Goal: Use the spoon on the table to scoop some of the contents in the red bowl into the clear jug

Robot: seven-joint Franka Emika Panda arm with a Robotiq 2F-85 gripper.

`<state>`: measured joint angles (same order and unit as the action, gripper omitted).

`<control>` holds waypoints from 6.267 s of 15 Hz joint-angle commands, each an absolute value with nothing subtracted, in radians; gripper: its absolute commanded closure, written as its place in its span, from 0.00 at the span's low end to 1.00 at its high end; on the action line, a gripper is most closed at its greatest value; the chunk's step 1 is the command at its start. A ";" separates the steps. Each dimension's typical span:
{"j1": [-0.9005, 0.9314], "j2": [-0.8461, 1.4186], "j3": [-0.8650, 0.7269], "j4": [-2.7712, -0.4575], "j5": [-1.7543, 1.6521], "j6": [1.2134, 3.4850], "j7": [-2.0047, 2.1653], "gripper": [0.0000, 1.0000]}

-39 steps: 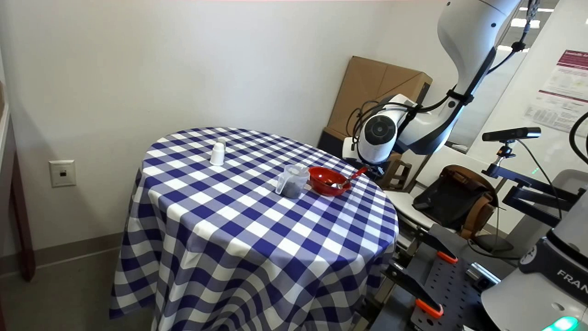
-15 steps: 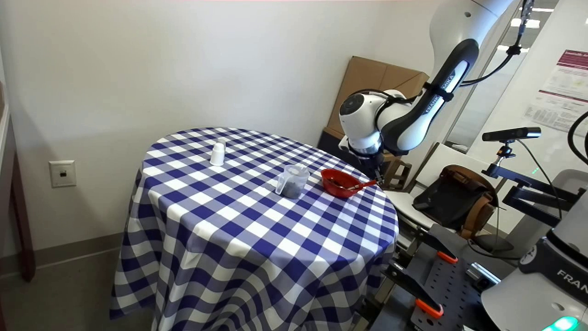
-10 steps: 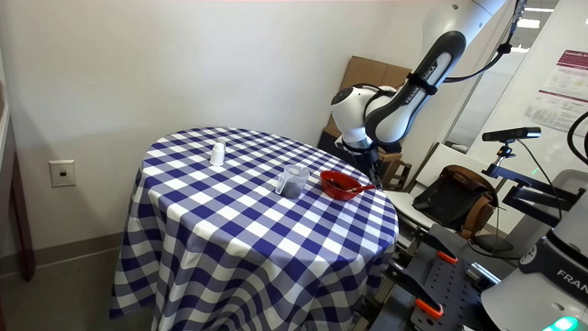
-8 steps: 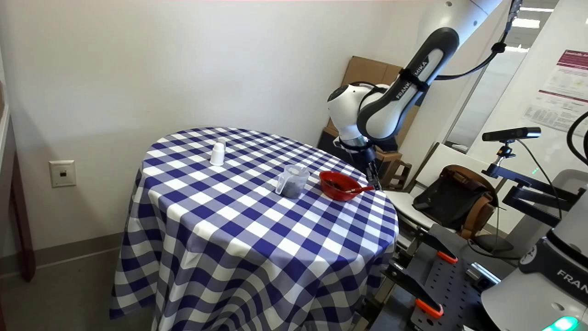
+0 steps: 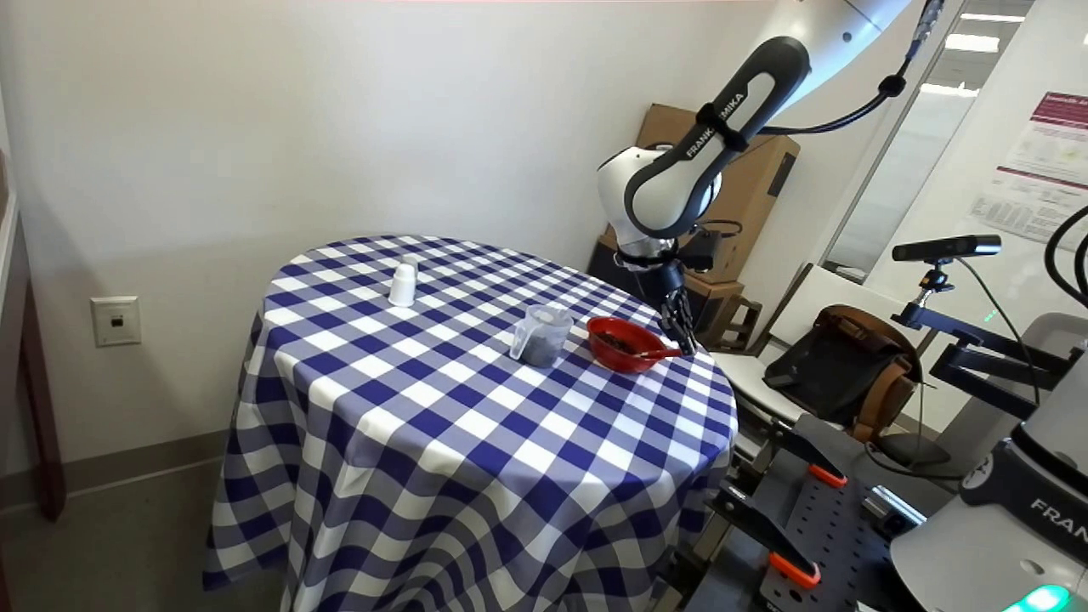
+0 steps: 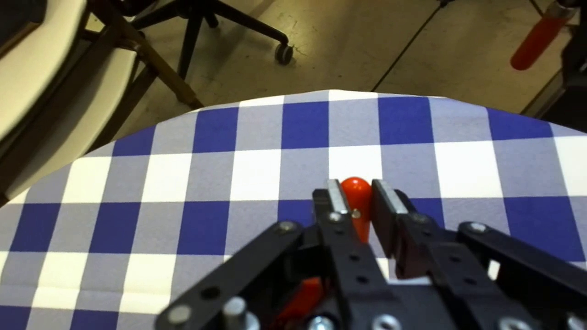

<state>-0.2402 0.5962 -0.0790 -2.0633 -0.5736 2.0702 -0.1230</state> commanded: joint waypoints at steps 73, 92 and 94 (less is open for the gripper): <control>-0.154 0.449 -0.033 -1.999 0.035 1.927 -0.321 0.93; -0.138 0.439 -0.059 -2.022 -0.151 1.983 -0.323 0.93; -0.136 0.438 -0.058 -2.026 -0.171 1.993 -0.323 0.93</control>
<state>-0.1512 0.4502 -0.0523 -2.0086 -0.1300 1.9697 -0.3336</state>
